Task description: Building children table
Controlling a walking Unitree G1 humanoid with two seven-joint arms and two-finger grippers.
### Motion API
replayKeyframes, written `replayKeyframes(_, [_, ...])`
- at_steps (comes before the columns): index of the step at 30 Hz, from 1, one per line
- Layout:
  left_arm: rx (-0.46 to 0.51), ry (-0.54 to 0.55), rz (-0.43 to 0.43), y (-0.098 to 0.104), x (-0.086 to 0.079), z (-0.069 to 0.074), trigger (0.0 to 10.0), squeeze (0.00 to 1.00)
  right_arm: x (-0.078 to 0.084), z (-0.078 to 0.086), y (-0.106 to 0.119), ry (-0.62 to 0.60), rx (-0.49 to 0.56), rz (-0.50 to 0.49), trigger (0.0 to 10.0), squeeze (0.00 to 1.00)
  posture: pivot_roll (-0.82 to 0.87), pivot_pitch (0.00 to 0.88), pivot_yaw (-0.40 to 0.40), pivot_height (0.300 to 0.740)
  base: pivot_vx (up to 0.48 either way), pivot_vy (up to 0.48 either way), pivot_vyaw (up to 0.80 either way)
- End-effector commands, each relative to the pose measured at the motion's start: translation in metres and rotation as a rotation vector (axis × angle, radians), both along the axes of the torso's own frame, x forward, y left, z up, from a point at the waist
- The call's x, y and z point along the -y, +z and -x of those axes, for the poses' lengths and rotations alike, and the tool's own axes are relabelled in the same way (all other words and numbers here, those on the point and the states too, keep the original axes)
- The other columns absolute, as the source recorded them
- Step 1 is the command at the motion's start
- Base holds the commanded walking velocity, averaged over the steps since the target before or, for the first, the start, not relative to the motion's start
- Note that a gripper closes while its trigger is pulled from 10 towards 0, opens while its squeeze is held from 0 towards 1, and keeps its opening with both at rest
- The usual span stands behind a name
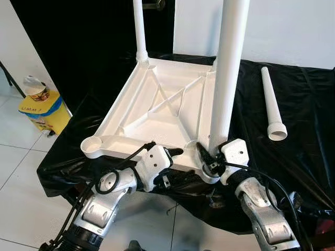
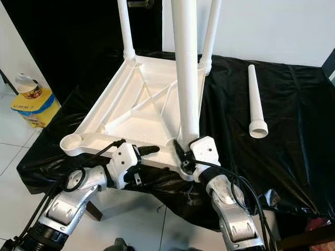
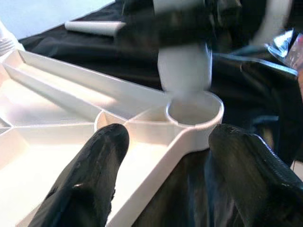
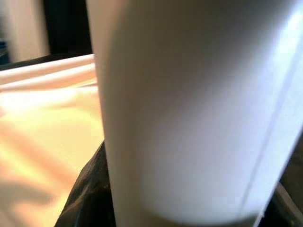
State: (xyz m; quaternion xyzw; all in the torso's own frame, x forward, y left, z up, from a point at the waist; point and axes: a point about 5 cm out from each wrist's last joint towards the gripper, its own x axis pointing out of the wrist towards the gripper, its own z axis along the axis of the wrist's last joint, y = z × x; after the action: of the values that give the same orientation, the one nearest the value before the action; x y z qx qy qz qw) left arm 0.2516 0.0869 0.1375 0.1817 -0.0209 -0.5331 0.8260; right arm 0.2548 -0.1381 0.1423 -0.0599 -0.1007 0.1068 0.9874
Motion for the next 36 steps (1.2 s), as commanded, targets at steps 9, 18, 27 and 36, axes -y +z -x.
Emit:
replayKeyframes(9, [0.04,-0.012,-0.191,-0.019,0.004,-0.001,10.0,0.0,0.014,-0.004,0.003,-0.152,0.024,-0.009,10.0,0.0,0.02,0.052,-0.027,0.74,0.0,0.0,0.0])
replayKeyframes(18, [0.127,0.129,-0.282,-0.019,0.006,-0.033,10.0,0.0,0.018,-0.009,0.006,-0.192,0.04,-0.007,10.0,0.0,0.0,0.042,-0.024,0.74,0.0,0.0,0.0])
replayKeyframes(27, [0.105,0.155,-0.152,-0.004,0.01,-0.041,10.0,0.0,0.018,-0.008,0.007,-0.175,0.054,-0.026,10.0,0.0,0.0,0.033,-0.014,0.74,0.0,0.0,0.0])
replayKeyframes(36, [0.042,0.223,0.039,0.011,0.003,-0.044,10.0,0.0,0.026,-0.012,0.002,-0.232,0.035,-0.079,10.0,0.0,0.0,0.022,-0.013,0.74,0.0,0.0,-0.23])
